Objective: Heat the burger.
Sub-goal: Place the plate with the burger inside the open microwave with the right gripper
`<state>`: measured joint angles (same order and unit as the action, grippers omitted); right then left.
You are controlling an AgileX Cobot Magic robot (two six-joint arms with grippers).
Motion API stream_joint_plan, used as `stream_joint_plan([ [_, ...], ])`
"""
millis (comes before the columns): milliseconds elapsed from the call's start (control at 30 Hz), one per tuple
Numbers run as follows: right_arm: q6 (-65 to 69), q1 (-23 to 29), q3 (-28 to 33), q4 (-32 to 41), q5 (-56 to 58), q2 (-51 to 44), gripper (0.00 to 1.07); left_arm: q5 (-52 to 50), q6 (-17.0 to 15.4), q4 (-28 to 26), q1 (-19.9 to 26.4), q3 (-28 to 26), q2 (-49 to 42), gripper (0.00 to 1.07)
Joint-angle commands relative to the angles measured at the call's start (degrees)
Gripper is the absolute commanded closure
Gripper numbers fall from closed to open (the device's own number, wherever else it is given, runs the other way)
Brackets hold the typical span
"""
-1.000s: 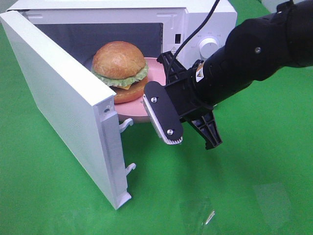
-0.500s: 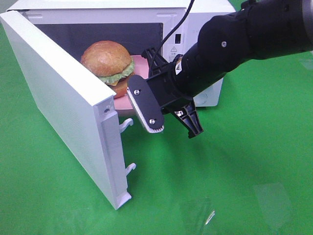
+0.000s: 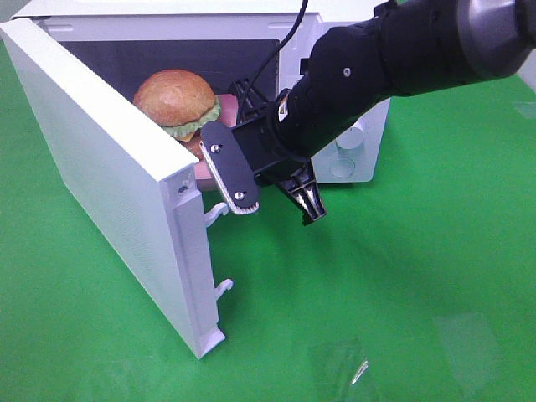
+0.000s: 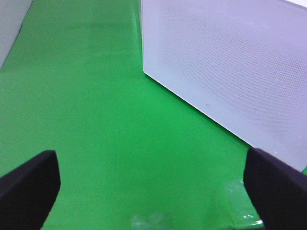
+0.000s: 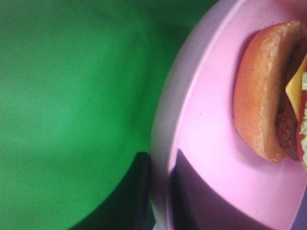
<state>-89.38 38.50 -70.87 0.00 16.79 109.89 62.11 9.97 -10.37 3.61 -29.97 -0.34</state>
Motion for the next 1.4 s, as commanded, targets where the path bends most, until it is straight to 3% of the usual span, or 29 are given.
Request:
stream_joint_plan([
  [33,2.92,-0.29,-2.81,-1.78,-2.86,0.69,1.0,-0.57,-0.11,-0.57,-0.11,0.17,-0.86,0.09],
  [333,6.07,-0.29,-6.93,-3.15,-2.29,4.07,1.0,-0.57,-0.11,-0.57,-0.11,0.17,-0.86,0.09],
  [967,26.36,-0.29,-20.63,-15.18,1.26,13.52,0.99,-0.57,-0.11,-0.52,-0.11,0.17,-0.86,0.09],
  [1400,31.28,-0.29,-27.1,-19.08,2.18,18.91,0.97,-0.57,-0.11,-0.11,-0.11,0.17,-0.86,0.09],
])
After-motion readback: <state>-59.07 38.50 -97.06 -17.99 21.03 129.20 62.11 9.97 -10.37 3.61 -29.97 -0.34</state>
